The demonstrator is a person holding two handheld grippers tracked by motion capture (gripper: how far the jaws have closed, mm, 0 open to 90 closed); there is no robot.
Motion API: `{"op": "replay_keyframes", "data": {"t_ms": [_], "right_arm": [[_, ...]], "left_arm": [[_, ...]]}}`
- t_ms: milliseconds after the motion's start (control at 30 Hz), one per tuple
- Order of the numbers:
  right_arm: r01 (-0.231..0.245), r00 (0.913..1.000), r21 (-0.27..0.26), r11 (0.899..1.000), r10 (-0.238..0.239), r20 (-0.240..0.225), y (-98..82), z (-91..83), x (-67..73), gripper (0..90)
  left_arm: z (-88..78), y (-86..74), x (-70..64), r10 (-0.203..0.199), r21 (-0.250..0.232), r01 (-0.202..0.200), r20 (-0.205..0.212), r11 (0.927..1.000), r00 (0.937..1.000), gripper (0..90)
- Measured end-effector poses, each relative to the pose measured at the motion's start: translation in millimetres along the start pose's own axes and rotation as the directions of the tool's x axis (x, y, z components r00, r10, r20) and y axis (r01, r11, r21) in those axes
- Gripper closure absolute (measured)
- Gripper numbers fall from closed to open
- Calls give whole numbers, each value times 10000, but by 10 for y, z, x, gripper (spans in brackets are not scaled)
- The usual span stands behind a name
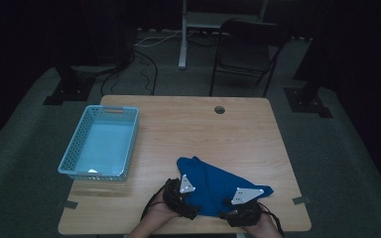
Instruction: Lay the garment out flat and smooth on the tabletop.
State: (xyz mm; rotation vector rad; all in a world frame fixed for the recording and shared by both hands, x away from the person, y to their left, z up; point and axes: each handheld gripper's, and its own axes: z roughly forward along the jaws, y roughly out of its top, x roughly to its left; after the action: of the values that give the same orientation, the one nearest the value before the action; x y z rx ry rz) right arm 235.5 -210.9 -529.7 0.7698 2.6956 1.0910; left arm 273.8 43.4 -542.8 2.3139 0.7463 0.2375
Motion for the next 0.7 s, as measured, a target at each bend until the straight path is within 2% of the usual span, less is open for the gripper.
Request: {"op": "replay_keyframes", "data": {"t_ms": [33,67,133,200,300,333,367,400,567,633,700], "right_arm": [[127,9997,227,9997,-131,197,-7,23,4,572],[217,9990,215,9995,-225,383,-12,23,8,636],[207,9987,284,9994,-219,452,10,-7,-11,777],[140,9982,-69,9999,-136,585,48,-90,-45,855],[114,9972,-355,9993,-87,739,97,-183,-87,865],[129,9957,-538,9985,-79,926,125,-233,-110,866],[113,9917,-821,9966,-7,1284,193,-334,-180,868],[92,9894,-978,9952,51,1449,230,-384,-225,868],[-296,9777,-1763,9839,652,1997,437,-590,-536,869],[-612,9694,-2061,9766,1073,2209,539,-652,-723,869],[-995,9549,-2103,9726,1528,2548,622,-678,-904,869]], "left_arm": [[1,3,0,19,41,-19,-10,10000,10000,0],[2,8,-5,62,108,-61,-43,9999,10000,0],[5,15,-7,99,178,-99,-49,9998,9999,0],[6,11,-2,153,149,-152,-42,9998,9999,0],[6,1,-2,175,83,-174,-38,9998,9998,0],[6,-8,-2,196,13,-196,-39,9998,9998,0],[6,-12,-2,185,-31,-185,-49,9998,9998,0],[7,-17,-3,188,-73,-188,-51,9998,9998,0],[6,-26,-5,180,-147,-181,-48,9997,9998,0],[7,-28,-4,191,-168,-192,-59,9997,9998,0],[6,-29,-4,211,-163,-212,-53,9996,9998,0]]}}
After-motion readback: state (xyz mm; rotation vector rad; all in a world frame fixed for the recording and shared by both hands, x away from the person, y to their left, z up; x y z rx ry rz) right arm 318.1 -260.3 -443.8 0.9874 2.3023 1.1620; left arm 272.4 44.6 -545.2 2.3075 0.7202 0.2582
